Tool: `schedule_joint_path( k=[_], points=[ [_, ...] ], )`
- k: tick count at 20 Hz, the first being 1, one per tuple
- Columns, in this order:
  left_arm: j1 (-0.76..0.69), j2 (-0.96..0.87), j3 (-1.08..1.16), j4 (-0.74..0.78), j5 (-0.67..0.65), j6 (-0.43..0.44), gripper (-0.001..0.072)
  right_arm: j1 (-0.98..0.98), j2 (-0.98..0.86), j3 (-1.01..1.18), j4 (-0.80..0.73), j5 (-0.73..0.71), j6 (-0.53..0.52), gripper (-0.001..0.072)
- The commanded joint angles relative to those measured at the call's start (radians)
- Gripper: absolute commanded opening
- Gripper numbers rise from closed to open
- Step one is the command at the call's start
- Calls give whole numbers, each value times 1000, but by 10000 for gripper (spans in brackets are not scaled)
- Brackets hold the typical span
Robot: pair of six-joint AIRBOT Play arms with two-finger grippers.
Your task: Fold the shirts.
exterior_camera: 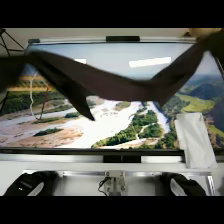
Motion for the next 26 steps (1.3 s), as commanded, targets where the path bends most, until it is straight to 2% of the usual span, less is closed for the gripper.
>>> schedule_joint_path(
  k=[1,4,9,13,15,17,19,21,24,26],
  points=[
    [123,191,142,227,-153,-232,34,-56,269,0,-3,-222,1,53],
    [182,219,140,204,-318,-262,35,-60,375,0,-8,-185,2,53],
    [186,190,116,205,-346,-248,35,-60,393,-1,-105,-102,30,52],
    [186,112,-44,204,-445,-256,36,-60,260,-2,-206,156,95,52],
    [186,38,-161,204,-419,-264,36,-60,132,-2,-211,281,94,52],
    [186,-82,-249,204,-350,-264,36,-60,-19,-2,-211,327,94,52],
    [186,-232,-275,203,-291,-264,38,-56,-209,-2,-208,283,103,52],
    [194,-405,-247,185,-214,-263,39,-52,-397,-1,-151,156,122,52],
    [238,-621,-151,76,-92,-263,40,-41,-627,-1,50,-59,137,52],
    [252,-742,-101,-9,-50,-263,40,-31,-747,-1,200,-116,161,52]
  ],
)
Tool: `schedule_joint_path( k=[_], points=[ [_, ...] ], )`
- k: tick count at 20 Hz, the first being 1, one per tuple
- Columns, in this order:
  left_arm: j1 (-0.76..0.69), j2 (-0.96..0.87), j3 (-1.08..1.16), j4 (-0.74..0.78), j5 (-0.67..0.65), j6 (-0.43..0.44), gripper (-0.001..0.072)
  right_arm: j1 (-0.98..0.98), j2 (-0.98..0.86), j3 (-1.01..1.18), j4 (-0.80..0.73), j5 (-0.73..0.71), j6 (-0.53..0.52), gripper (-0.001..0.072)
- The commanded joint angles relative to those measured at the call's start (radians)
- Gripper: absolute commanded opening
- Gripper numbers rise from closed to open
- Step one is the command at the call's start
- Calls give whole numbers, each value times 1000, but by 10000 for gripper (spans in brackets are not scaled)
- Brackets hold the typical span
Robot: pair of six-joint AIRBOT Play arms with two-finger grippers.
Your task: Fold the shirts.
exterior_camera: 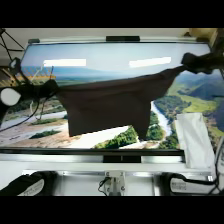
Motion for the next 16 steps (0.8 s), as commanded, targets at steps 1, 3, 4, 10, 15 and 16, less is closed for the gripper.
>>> schedule_joint_path(
  k=[1,3,4,10,15,16],
  points=[
    [20,-230,65,-152,103,0,40,17,-239,1,270,-129,29,52],
    [12,-315,65,-223,89,0,44,45,-314,1,299,-91,24,52],
    [11,-345,65,-259,70,0,84,60,-335,1,299,-76,13,53],
    [183,-328,214,-303,-439,274,520,-3,-247,69,223,235,-219,524],
    [264,-180,-10,-219,-700,368,627,-103,-141,-39,78,522,-219,524],
    [254,-135,-122,-229,-637,368,628,-109,-122,-101,116,518,-227,524]
  ],
)
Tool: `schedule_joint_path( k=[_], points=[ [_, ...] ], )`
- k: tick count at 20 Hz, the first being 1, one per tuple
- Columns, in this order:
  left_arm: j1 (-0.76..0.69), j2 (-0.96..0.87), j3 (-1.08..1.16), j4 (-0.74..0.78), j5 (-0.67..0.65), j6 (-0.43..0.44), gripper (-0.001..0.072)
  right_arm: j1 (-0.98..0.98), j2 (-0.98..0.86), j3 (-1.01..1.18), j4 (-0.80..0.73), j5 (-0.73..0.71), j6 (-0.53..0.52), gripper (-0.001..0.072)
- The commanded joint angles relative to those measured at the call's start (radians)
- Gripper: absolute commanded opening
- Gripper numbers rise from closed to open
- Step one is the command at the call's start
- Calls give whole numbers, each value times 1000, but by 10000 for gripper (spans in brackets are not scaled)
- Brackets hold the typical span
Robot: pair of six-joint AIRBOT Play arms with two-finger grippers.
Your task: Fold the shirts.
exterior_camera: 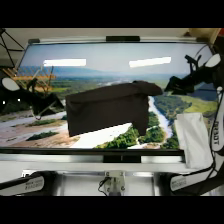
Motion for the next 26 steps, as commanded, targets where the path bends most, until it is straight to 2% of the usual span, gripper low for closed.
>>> schedule_joint_path(
  k=[1,2,5,9,11,12,13,14,15,23,24,26],
  points=[
    [10,123,-288,5,12,59,628,-37,61,-143,23,125,-41,524],
    [7,145,-388,-21,76,64,628,-28,67,-192,46,126,-52,524],
    [2,157,-541,-153,238,156,627,19,67,-276,57,90,-63,524],
    [-48,144,-586,-259,436,164,625,77,66,-290,54,6,-62,524],
    [-96,140,-586,-278,512,159,589,98,66,-290,51,-16,-63,524],
    [-116,140,-586,-278,546,124,499,108,65,-290,43,-21,-63,524],
    [-123,140,-586,-278,566,106,261,119,63,-290,23,-24,-63,525],
    [-125,141,-585,-278,576,102,139,132,62,-295,-6,-31,-62,533],
    [-124,142,-581,-277,575,104,49,145,62,-308,-31,-46,-62,629],
    [-125,240,-508,-277,572,166,40,297,45,-464,-14,-314,-28,630],
    [-125,257,-497,-277,572,188,40,314,32,-464,-14,-318,-8,574],
    [-125,293,-467,-277,572,228,40,333,15,-464,-14,-317,35,213]
  ],
)
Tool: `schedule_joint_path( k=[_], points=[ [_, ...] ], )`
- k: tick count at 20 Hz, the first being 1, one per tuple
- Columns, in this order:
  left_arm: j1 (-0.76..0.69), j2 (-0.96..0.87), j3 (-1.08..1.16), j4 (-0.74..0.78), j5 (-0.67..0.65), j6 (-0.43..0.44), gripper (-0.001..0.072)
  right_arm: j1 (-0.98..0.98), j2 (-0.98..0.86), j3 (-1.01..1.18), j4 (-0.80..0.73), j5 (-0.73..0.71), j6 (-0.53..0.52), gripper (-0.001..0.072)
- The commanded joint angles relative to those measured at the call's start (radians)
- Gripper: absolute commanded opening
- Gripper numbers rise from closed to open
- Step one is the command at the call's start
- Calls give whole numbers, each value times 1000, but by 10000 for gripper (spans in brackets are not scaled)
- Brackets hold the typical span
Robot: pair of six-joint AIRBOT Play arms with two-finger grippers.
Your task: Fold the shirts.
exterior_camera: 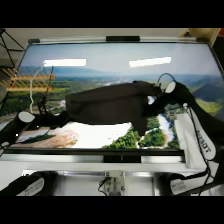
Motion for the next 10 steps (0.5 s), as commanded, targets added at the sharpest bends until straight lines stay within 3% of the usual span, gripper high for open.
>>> schedule_joint_path(
  k=[1,3,6,10],
  points=[
    [0,66,58,-3,6,54,39,42,-17,-11,0,-42,74,57],
    [0,120,129,-2,6,79,38,41,21,35,-43,9,54,52],
    [0,238,352,5,5,138,37,41,196,203,-229,37,-4,52],
    [0,387,785,4,6,137,38,41,524,536,-402,-74,-43,52]
  ],
)
